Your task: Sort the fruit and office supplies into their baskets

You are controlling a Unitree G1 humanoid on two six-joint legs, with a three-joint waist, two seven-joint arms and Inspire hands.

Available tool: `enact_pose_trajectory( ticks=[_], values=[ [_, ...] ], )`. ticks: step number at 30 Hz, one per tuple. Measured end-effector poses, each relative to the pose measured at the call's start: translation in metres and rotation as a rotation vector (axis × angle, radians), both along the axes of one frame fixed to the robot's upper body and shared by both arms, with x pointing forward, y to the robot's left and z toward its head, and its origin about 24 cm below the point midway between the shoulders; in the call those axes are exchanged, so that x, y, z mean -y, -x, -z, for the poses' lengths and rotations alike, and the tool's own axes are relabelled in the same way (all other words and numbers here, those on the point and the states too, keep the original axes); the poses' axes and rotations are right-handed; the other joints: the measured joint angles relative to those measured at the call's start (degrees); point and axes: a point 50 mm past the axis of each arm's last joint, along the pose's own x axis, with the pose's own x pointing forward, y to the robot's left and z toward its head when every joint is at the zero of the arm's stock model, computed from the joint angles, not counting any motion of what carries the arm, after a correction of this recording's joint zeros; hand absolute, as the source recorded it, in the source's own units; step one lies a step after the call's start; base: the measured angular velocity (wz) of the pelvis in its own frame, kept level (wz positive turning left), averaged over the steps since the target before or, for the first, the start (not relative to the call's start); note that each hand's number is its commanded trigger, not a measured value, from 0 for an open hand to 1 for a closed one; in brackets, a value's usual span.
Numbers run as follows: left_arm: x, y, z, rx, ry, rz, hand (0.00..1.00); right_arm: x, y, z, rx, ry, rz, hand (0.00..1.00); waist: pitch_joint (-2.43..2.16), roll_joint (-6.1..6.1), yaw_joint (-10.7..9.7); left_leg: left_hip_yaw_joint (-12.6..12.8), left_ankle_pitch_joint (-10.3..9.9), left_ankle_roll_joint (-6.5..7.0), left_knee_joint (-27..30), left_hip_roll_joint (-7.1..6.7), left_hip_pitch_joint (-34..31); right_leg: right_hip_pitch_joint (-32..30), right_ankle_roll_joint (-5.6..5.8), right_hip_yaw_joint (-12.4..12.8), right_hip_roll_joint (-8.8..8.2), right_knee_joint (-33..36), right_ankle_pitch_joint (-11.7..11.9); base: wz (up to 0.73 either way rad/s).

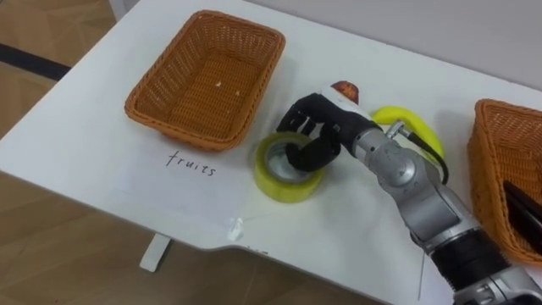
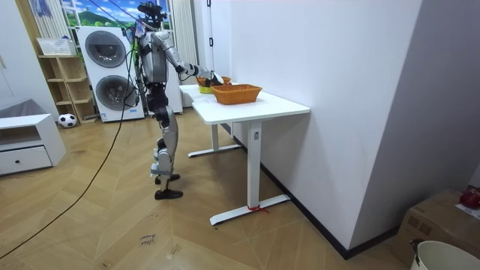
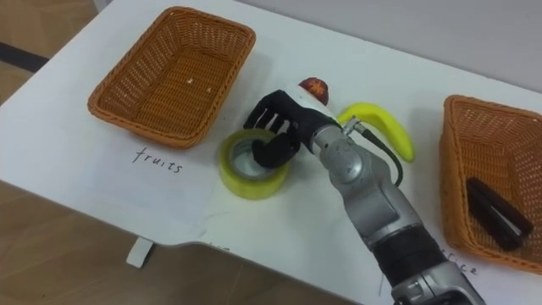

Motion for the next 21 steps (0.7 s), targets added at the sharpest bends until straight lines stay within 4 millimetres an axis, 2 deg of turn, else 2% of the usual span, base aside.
enact_pose_trajectory(
  ticks=[8,11,13,17,21],
  values=[
    [0.000,0.000,0.000,0.003,0.003,-0.009,0.00,0.003,0.002,-0.001,-0.010,0.012,-0.023,1.00,-0.02,0.05,-0.78,0.23,0.00,0.00,-0.29,-0.03,0.80,0.58,0.00,0.49,-0.02,0.00,0.00,0.00],
    [-0.001,0.002,0.000,0.005,0.003,-0.031,0.00,0.009,0.011,-0.002,-0.011,0.019,-0.041,1.00,-0.14,-0.11,-1.52,0.22,0.00,0.00,-0.30,-0.02,0.81,0.62,0.00,0.53,0.00,-0.03,0.00,0.01],
    [-0.002,0.008,0.001,0.001,0.003,-0.050,0.00,0.018,0.021,-0.003,-0.008,0.000,-0.028,1.00,-0.19,-0.03,-2.76,0.21,0.00,0.00,-0.22,-0.03,0.90,0.83,0.00,0.54,0.00,-0.05,0.00,0.03],
    [-0.003,0.013,0.001,0.001,0.010,-0.090,0.00,0.036,0.024,-0.007,0.008,-0.012,0.031,1.00,-0.25,0.15,-3.94,0.94,0.00,0.00,-0.27,0.02,1.89,1.28,0.01,1.41,-0.04,0.00,0.00,-0.12],
    [-0.004,0.019,0.002,-0.016,0.011,-0.102,0.00,0.052,0.026,-0.022,0.074,-0.014,0.093,1.00,-0.34,0.78,-5.86,1.56,0.00,0.02,-1.08,0.09,3.37,1.91,0.02,2.36,0.05,0.07,0.01,-0.14]
  ],
)
